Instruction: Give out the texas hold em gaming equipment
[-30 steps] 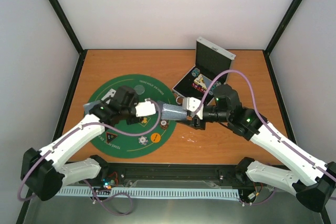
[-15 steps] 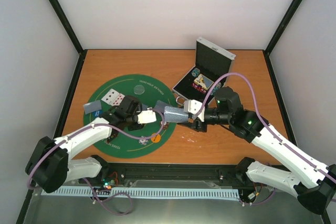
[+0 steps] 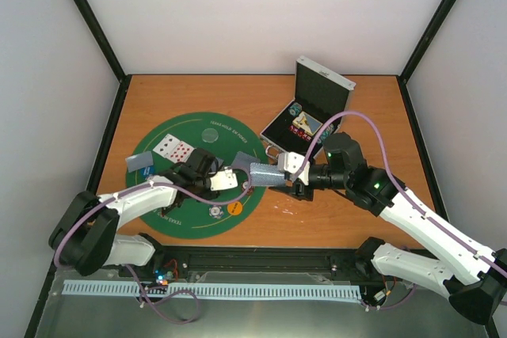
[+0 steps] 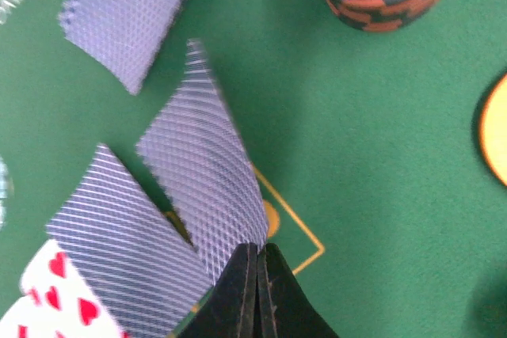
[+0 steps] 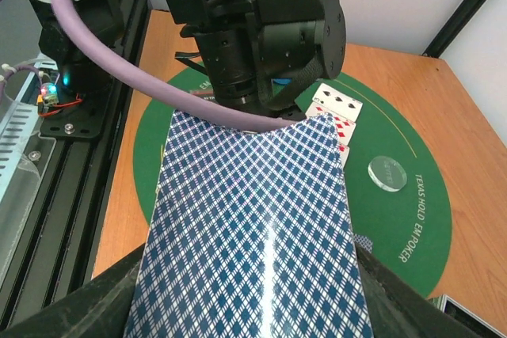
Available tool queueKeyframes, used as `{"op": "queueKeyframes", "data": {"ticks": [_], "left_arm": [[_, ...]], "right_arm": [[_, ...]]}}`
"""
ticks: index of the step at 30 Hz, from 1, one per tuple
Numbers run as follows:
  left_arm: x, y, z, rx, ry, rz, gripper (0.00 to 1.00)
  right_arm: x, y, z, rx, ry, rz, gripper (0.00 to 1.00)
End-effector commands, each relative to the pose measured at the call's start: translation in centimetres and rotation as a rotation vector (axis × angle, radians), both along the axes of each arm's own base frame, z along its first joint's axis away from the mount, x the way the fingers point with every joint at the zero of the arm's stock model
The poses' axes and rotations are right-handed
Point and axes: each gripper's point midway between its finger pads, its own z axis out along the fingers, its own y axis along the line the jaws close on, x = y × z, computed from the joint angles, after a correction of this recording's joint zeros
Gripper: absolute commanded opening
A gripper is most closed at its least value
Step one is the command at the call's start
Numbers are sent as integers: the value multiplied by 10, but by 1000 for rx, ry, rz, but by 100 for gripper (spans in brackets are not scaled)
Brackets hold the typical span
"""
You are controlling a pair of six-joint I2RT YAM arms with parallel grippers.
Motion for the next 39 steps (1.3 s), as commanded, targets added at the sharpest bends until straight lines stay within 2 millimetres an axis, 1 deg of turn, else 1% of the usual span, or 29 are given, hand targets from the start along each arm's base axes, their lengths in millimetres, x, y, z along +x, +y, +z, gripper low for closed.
{"op": "queueKeyframes", "data": {"ticks": [1, 5, 9, 10, 16, 19, 24, 29, 35, 36, 39], "left_arm": [[-8, -3, -12, -17, 111, 41, 1], [-10, -7, -12, -37, 130, 43, 1], [-21, -8, -15, -48, 171, 13, 1], [-21, -9, -15, -49, 167, 6, 1], [-12, -5, -15, 5, 74, -56, 1], [-7, -6, -13, 20, 46, -86, 1], [-5, -10, -13, 21, 55, -104, 1], [-5, -6, -20, 50, 41, -122, 1], [-1, -7, -18, 58, 32, -122, 8], [-4, -6, -19, 61, 40, -131, 13], [-18, -6, -23, 50, 97, -155, 31]], "right_arm": [[-2, -1, 13, 38, -42, 11, 56], [-2, -1, 14, 38, -42, 13, 56], [-2, -1, 14, 37, -46, 12, 56], [-1, -1, 13, 36, -45, 12, 56], [0, 0, 12, 35, -43, 12, 56], [0, -1, 12, 32, -43, 6, 56], [0, -3, 11, 32, -39, 4, 56], [-1, -3, 13, 36, -44, 5, 56], [-1, -3, 13, 39, -40, 3, 56], [-2, -4, 14, 39, -42, 2, 56], [-2, -5, 14, 41, -46, -3, 56]]}}
